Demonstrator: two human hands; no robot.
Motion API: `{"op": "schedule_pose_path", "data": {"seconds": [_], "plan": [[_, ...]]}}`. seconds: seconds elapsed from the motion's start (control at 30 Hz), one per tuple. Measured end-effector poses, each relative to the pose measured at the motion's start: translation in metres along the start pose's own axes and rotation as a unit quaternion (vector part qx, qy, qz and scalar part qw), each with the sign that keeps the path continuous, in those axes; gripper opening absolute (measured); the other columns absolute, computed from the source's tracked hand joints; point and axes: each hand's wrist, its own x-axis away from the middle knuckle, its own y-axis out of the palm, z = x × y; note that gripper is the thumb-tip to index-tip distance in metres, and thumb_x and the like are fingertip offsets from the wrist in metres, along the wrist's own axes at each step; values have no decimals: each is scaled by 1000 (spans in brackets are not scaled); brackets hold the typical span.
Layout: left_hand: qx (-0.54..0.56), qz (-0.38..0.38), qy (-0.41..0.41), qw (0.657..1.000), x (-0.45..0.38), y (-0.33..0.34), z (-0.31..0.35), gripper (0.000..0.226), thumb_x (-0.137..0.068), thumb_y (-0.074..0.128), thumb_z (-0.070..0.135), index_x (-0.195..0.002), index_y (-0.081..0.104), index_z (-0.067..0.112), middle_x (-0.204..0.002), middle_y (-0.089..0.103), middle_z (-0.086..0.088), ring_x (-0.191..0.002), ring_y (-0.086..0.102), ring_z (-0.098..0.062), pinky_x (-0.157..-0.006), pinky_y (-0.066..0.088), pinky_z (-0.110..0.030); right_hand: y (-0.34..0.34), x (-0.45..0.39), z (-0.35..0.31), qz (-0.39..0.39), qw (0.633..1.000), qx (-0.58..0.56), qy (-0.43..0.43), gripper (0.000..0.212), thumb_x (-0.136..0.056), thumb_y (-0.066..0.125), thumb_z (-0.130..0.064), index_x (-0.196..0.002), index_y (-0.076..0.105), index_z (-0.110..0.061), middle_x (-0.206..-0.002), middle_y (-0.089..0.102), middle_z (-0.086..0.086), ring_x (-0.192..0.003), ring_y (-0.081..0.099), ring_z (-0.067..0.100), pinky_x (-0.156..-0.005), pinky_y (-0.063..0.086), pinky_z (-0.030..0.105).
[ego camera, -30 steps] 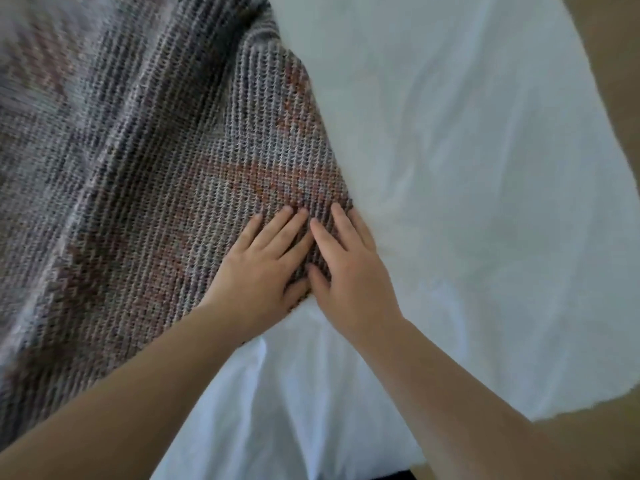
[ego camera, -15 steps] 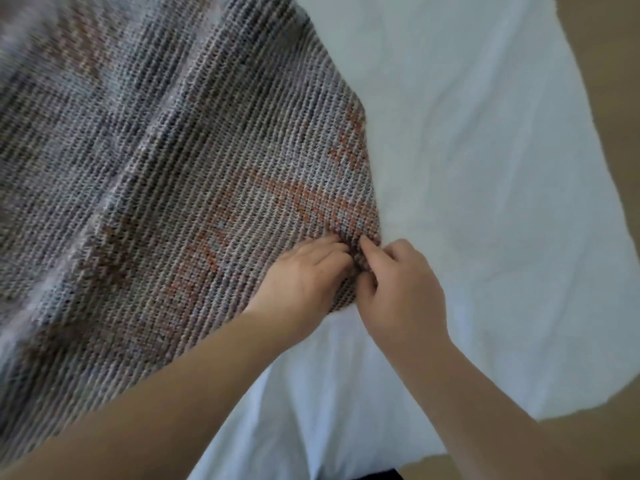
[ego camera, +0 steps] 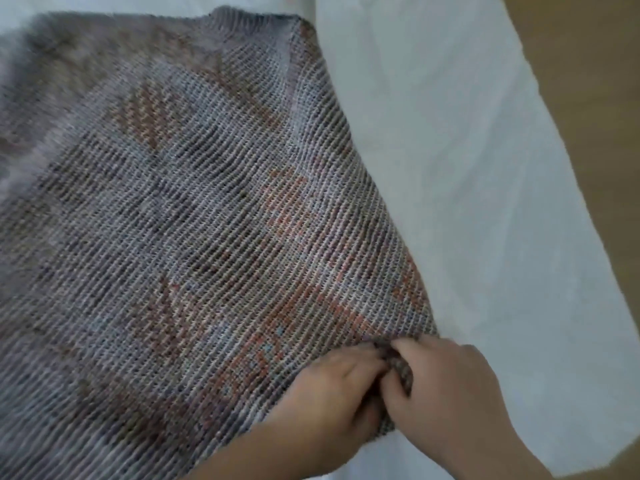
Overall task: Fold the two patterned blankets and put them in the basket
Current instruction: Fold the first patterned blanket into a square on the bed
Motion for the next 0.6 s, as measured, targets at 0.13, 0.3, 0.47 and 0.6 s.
{"op": "schedule_pose_path", "data": {"seconds": [0.13, 0.3, 0.47, 0.6], "plan": [[-234, 41, -42, 970, -29, -69, -40, 68, -96, 40, 48, -154, 33, 13, -163, 28, -1, -152, 21, -17, -122, 23, -43, -8, -59, -26, 61, 997, -25, -48, 50, -80, 47, -54, -111, 71, -24, -105, 64, 3, -99, 61, 29, -82, 51, 46], [-317, -27, -142, 937, -74, -138, -80, 77, -94, 6, 58, -156, -19, 21, -163, -25, 6, -150, -24, -13, -125, -2, -45, -28, -133, -60, 47, 988, -79, -126, 71, -94, 33, -64, -156, 16, -35, -165, 12, -5, -151, 9, 20, -121, 15, 40], [-304, -36, -148, 941, -111, -157, -96, 79, -97, 10, 66, -155, -23, 25, -162, -28, 9, -149, -26, -12, -125, -4, -47, -49, -196, -63, 140, 958, -248, 18, 60, -101, 35, -43, -156, 20, -25, -161, 25, 1, -147, 23, 18, -119, 22, 37], [-269, -13, -120, 956, -127, -156, -101, 80, -96, 10, 69, -156, -20, 26, -163, -25, 10, -150, -23, -11, -124, -5, -48, -68, -222, -55, 103, 897, -409, 132, 39, -101, 47, -28, -139, 52, -28, -126, 66, -5, -119, 59, 15, -104, 44, 36]]}}
